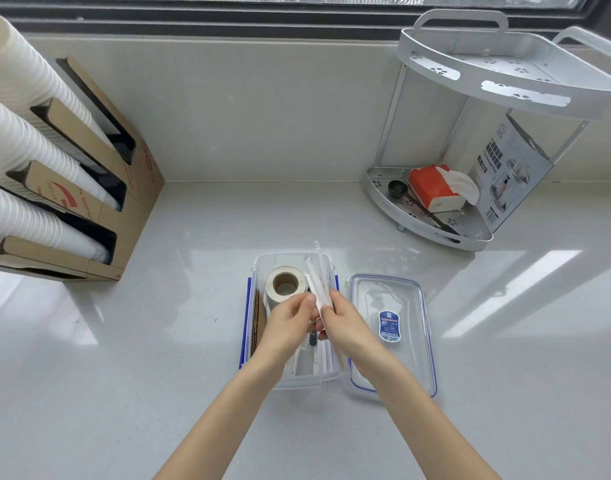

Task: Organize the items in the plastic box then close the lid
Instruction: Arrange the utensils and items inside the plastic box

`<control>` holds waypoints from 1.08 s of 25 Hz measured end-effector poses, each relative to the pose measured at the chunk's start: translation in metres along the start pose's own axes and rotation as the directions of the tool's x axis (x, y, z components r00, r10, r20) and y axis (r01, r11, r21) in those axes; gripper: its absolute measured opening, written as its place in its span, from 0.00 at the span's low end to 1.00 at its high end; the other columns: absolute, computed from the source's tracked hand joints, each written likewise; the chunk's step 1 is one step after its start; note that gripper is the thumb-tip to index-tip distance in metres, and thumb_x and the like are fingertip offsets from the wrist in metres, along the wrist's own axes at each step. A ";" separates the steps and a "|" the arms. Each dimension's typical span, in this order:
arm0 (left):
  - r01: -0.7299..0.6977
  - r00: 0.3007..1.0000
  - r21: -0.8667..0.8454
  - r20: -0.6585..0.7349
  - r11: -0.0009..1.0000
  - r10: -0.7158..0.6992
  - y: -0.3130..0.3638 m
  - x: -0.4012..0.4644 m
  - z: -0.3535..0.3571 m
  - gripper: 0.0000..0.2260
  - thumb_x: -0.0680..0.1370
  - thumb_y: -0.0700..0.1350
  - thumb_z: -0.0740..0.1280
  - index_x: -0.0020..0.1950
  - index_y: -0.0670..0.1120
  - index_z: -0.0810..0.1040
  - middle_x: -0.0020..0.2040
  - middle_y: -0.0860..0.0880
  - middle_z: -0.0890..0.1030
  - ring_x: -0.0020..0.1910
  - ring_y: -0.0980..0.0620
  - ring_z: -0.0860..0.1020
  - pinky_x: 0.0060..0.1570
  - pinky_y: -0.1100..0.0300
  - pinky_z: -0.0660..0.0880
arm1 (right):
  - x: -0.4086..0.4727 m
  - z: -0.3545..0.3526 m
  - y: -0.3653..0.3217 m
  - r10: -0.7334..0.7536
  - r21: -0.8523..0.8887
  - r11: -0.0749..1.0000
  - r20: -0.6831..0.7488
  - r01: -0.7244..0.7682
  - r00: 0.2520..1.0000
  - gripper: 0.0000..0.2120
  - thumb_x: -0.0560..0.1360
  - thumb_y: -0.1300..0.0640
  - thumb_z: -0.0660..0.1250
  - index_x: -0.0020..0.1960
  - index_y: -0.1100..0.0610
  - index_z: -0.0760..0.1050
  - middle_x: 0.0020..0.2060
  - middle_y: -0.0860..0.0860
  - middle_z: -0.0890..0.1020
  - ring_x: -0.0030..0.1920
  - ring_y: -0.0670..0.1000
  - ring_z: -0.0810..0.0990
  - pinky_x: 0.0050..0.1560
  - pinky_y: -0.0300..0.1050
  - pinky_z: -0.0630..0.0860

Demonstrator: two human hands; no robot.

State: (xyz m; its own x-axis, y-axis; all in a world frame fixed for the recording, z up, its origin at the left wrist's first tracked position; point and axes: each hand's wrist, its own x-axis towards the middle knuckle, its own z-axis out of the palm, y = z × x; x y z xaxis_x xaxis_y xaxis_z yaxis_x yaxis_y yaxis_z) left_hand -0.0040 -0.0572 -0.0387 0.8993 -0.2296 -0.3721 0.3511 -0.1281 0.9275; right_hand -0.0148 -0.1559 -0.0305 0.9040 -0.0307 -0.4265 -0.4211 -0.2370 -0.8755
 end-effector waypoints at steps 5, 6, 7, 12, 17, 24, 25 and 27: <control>-0.082 0.997 -0.118 -0.025 0.990 0.080 0.015 0.009 0.001 0.11 0.77 0.46 0.59 0.56 0.44 0.74 0.45 0.49 0.81 0.42 0.58 0.80 0.38 0.71 0.76 | -0.002 0.007 -0.004 -0.198 -0.139 0.971 -0.020 0.194 0.980 0.15 0.79 0.60 0.52 0.65 0.58 0.62 0.57 0.56 0.78 0.54 0.54 0.78 0.50 0.42 0.70; -0.101 0.994 -0.100 -0.052 0.990 0.096 0.014 0.009 0.001 0.11 0.77 0.45 0.60 0.57 0.45 0.74 0.49 0.47 0.81 0.47 0.55 0.80 0.41 0.71 0.76 | -0.002 0.007 -0.004 -0.215 -0.132 0.968 -0.013 0.211 0.977 0.15 0.79 0.59 0.53 0.65 0.59 0.62 0.58 0.56 0.78 0.56 0.55 0.78 0.50 0.42 0.70; -0.113 0.992 -0.089 -0.075 0.990 0.106 0.013 0.007 -0.001 0.10 0.77 0.45 0.61 0.56 0.45 0.74 0.52 0.46 0.80 0.50 0.53 0.79 0.46 0.69 0.76 | -0.002 0.008 -0.004 -0.225 -0.116 0.968 -0.012 0.222 0.974 0.14 0.79 0.59 0.54 0.64 0.59 0.63 0.57 0.56 0.79 0.57 0.55 0.78 0.51 0.43 0.71; -0.166 0.986 -0.060 -0.040 0.984 0.163 -0.001 -0.003 -0.007 0.08 0.77 0.41 0.60 0.46 0.52 0.77 0.45 0.53 0.82 0.46 0.62 0.80 0.47 0.71 0.75 | -0.008 0.011 0.007 -0.199 -0.095 0.975 0.043 0.202 0.979 0.16 0.79 0.57 0.54 0.66 0.56 0.62 0.53 0.50 0.78 0.53 0.49 0.77 0.51 0.39 0.70; -0.142 0.988 -0.040 -0.065 0.989 0.139 -0.010 0.001 -0.009 0.07 0.78 0.42 0.59 0.43 0.49 0.75 0.42 0.51 0.80 0.41 0.60 0.78 0.40 0.74 0.73 | -0.006 0.019 0.011 -0.258 -0.176 0.948 0.054 0.263 0.965 0.16 0.80 0.58 0.52 0.67 0.56 0.64 0.61 0.53 0.76 0.60 0.47 0.73 0.54 0.32 0.65; -0.193 0.957 0.467 -0.105 0.863 0.271 -0.012 0.008 -0.012 0.08 0.77 0.44 0.60 0.45 0.42 0.76 0.41 0.50 0.73 0.38 0.57 0.73 0.36 0.79 0.67 | 0.001 0.005 0.020 -0.334 -0.498 0.821 -0.023 0.279 0.942 0.11 0.78 0.60 0.56 0.53 0.62 0.76 0.44 0.55 0.74 0.46 0.53 0.73 0.47 0.37 0.65; -0.195 0.960 0.501 -0.079 0.843 0.269 -0.012 0.008 -0.011 0.08 0.77 0.44 0.60 0.47 0.43 0.77 0.42 0.50 0.74 0.38 0.56 0.74 0.35 0.80 0.66 | 0.002 0.003 0.019 -0.325 -0.504 0.821 -0.025 0.268 0.945 0.11 0.77 0.61 0.57 0.52 0.62 0.77 0.42 0.55 0.74 0.44 0.54 0.73 0.46 0.39 0.67; -0.186 0.968 0.544 -0.043 0.818 0.249 -0.012 0.008 -0.009 0.08 0.77 0.44 0.60 0.50 0.44 0.77 0.44 0.47 0.78 0.41 0.54 0.75 0.34 0.77 0.66 | 0.003 -0.001 0.018 -0.308 -0.511 0.823 -0.036 0.247 0.951 0.09 0.75 0.61 0.59 0.50 0.62 0.77 0.43 0.58 0.78 0.43 0.55 0.75 0.48 0.44 0.70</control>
State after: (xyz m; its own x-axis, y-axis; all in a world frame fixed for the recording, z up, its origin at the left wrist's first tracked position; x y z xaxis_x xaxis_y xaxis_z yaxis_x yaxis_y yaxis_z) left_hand 0.0017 -0.0488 -0.0529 0.9687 -0.2127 -0.1280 -0.0219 -0.5866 0.8095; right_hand -0.0194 -0.1614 -0.0478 0.9918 0.0085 -0.1273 -0.0851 -0.6992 -0.7098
